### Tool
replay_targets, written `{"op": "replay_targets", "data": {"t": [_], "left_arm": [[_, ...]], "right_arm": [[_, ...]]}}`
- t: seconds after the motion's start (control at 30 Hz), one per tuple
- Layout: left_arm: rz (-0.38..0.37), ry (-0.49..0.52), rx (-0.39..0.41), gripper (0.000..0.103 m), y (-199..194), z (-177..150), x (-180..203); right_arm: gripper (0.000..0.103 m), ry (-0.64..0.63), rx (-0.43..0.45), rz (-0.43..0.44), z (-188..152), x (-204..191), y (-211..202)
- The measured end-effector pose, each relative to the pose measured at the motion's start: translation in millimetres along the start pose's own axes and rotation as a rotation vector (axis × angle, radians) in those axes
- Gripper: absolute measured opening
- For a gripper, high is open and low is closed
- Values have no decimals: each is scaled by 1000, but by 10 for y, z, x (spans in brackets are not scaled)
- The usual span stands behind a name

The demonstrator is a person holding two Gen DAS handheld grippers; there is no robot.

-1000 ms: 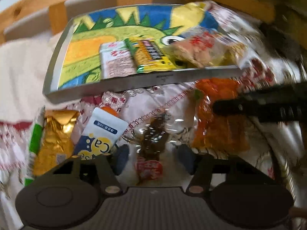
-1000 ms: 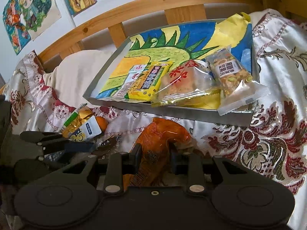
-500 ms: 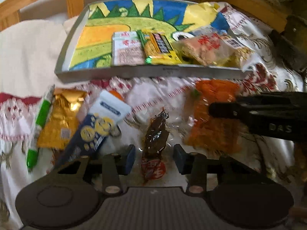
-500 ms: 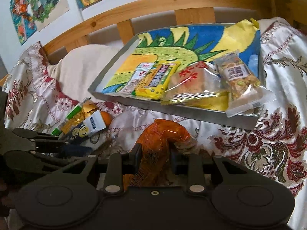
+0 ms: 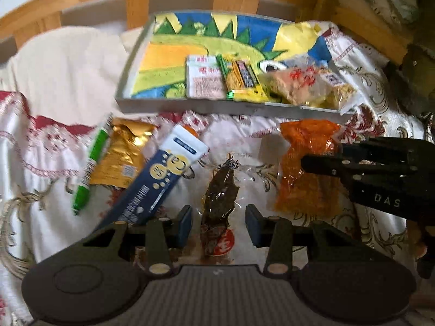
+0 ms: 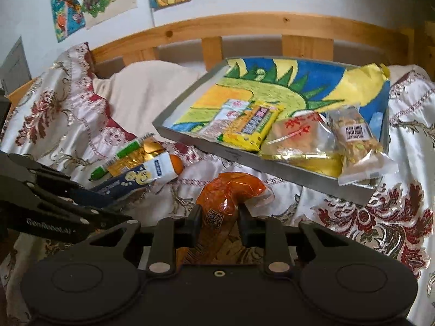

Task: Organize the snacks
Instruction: 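Grasp the brown red-labelled packet with the left tool while the right tool holds the orange bag, then lift both held snacks and carry them over the dinosaur tray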

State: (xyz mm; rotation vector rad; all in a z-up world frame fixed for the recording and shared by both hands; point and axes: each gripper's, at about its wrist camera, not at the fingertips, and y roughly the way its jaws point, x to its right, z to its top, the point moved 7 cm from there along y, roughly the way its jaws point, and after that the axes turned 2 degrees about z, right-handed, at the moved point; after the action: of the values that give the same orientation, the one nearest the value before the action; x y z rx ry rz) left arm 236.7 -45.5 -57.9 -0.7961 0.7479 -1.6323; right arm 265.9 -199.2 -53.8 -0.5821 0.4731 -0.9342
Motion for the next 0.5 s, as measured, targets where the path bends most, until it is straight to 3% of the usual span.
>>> {"op": "replay_targets", "data": {"t": [0.27, 0.5], "left_arm": [[64, -37, 104, 46, -212, 326, -12], [119, -71, 164, 46, -122, 801, 100]], "right_arm": [[29, -9, 149, -2, 210, 11, -228], [29, 45, 304, -40, 476, 243, -390]]}}
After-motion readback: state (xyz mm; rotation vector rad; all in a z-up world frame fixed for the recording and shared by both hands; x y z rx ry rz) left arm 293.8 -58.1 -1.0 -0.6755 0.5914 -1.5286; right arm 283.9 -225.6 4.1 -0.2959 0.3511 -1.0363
